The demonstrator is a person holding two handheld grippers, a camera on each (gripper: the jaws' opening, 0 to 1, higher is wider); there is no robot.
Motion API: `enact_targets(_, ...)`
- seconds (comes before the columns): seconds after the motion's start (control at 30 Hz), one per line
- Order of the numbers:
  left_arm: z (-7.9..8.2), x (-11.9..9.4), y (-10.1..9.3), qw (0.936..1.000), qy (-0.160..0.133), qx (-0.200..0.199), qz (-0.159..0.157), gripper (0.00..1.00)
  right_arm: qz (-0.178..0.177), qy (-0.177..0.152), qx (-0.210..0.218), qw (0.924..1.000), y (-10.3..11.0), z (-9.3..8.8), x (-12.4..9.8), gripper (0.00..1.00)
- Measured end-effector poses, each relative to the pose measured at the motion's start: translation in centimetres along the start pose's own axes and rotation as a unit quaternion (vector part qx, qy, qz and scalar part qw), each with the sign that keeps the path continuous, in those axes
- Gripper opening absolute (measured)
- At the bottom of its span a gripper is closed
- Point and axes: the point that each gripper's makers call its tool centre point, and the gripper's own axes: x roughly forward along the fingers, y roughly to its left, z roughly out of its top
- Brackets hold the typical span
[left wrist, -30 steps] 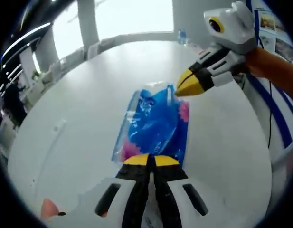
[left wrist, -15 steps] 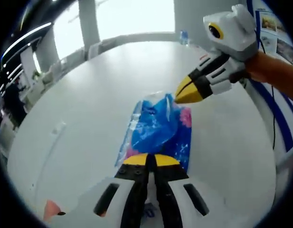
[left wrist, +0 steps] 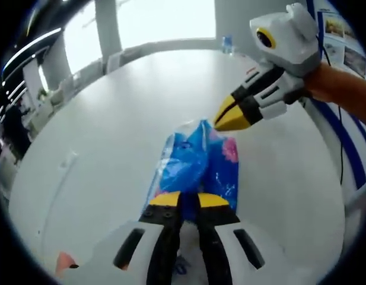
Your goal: Arrange the tabletop items into an orderly group along one side of the table until the central work area is clear of visible clutter.
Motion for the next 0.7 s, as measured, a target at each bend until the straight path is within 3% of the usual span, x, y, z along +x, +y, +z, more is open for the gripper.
enact_targets(0.7,0.4,-1.0,0.1,1.0000,-0.006,-0.005,-0.001,0.17,-0.007,-0.012,0.006,0.9999,0.2,0.7,-1.0,0.07)
